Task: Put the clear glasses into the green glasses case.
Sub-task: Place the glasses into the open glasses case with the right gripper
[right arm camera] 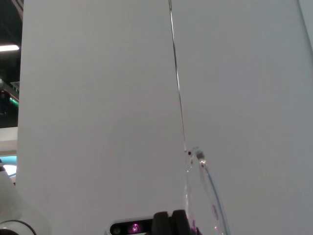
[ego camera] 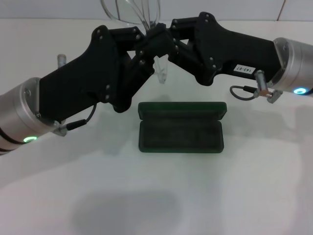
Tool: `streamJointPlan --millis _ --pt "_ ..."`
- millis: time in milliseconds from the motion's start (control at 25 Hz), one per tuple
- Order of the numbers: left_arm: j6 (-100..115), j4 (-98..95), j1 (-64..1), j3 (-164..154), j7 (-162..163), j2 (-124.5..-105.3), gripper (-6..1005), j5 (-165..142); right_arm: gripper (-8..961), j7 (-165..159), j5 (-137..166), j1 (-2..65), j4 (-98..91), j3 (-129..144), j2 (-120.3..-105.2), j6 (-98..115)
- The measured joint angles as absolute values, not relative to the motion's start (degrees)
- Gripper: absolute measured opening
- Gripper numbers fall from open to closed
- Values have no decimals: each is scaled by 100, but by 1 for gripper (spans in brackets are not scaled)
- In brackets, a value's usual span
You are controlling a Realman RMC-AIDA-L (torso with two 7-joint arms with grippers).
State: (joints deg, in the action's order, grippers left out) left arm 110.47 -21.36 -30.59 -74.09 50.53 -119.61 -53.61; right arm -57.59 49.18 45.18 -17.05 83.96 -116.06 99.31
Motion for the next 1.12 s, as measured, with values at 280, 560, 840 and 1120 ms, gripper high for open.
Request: streamJointPlan --millis 280,560,840,1120 --pt "11047 -2134 -3051 -7409 5053 -11962 67 -5361 55 -5754 4932 4515 -1705 8402 -11610 9931" --pt "11055 -2135 -3019 -7413 5054 -11961 67 -5396 56 -5707 4856 4440 -1705 8356 -11619 9911" --pt "11087 -2157 -3013 -7453 5054 -11955 67 -5430 56 -5687 4823 4421 -1705 8350 -11613 9896" --pt "11092 -2141 -3010 -7423 5054 -11953 68 -5397 56 -5686 4828 4420 -1705 8380 -11620 9917"
